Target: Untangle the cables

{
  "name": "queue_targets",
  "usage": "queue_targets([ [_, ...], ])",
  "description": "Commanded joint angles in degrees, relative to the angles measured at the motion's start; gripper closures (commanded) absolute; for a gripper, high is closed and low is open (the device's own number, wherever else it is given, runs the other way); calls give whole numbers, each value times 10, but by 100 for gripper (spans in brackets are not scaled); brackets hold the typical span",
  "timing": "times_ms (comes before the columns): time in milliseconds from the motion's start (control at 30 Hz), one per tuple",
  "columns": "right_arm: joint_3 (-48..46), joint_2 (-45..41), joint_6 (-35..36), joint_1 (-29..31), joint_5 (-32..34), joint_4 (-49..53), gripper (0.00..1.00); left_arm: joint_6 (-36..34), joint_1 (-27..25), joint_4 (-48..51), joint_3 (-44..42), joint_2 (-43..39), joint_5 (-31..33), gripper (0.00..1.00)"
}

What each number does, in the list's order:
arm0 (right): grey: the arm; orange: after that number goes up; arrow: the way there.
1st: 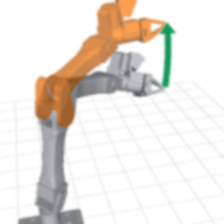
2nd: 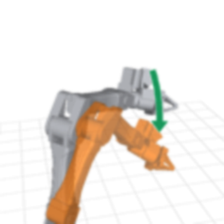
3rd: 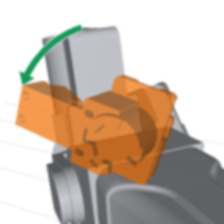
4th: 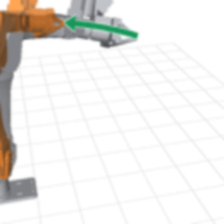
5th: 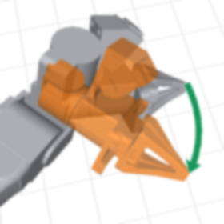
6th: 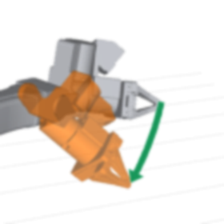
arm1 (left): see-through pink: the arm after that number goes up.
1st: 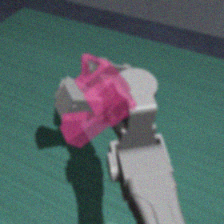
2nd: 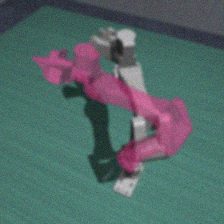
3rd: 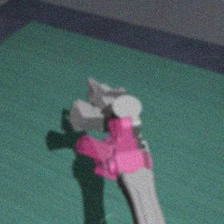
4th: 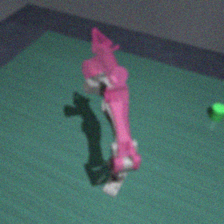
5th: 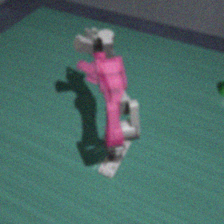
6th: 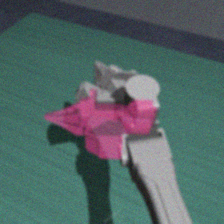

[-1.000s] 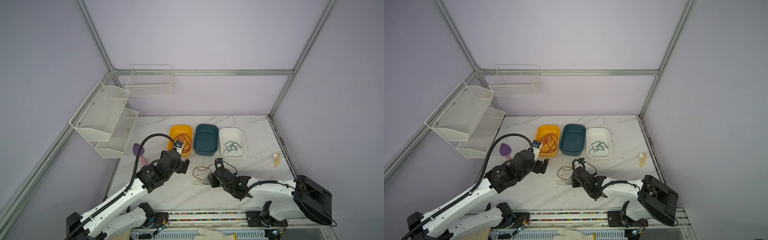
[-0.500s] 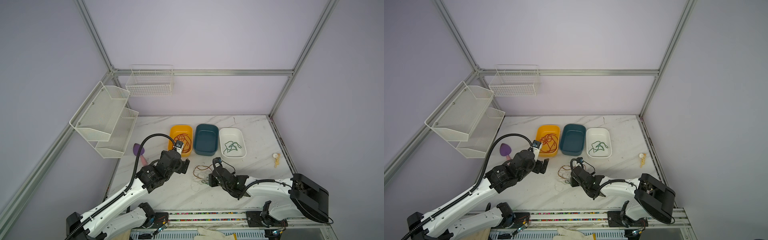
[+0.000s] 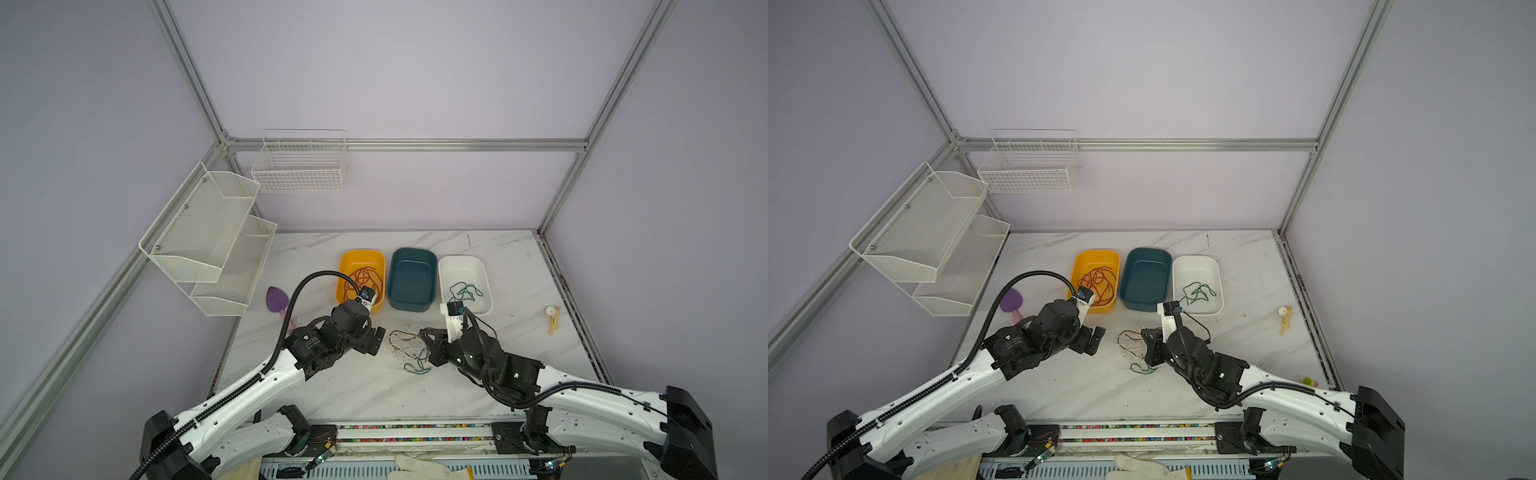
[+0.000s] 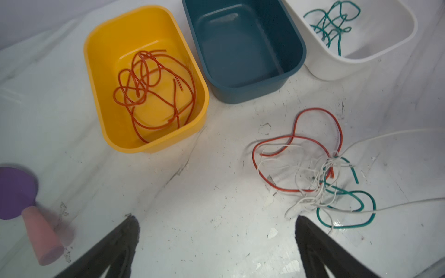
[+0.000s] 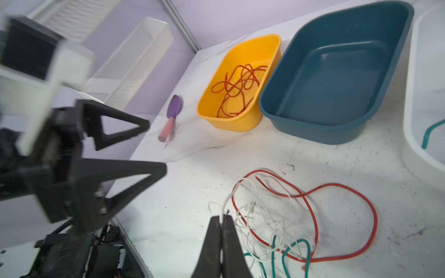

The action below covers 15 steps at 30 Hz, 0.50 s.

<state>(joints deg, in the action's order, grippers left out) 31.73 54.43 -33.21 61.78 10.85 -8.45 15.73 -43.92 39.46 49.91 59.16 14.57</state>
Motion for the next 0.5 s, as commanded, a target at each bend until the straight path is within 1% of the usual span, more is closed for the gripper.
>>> queue_targets([
  [0,-11,-42,25,3,-16,-26,100,53,-4,16,55,4,-68,0],
  [167,10,-82,44,3,-46,-25,100,96,-6,-1,38,-10,-105,0],
  [333,67,-93,70,3,-83,-15,100,145,-6,-89,-19,-35,-181,0],
  [467,105,-87,81,2,-109,-13,100,188,-7,-184,-75,-43,-245,0],
])
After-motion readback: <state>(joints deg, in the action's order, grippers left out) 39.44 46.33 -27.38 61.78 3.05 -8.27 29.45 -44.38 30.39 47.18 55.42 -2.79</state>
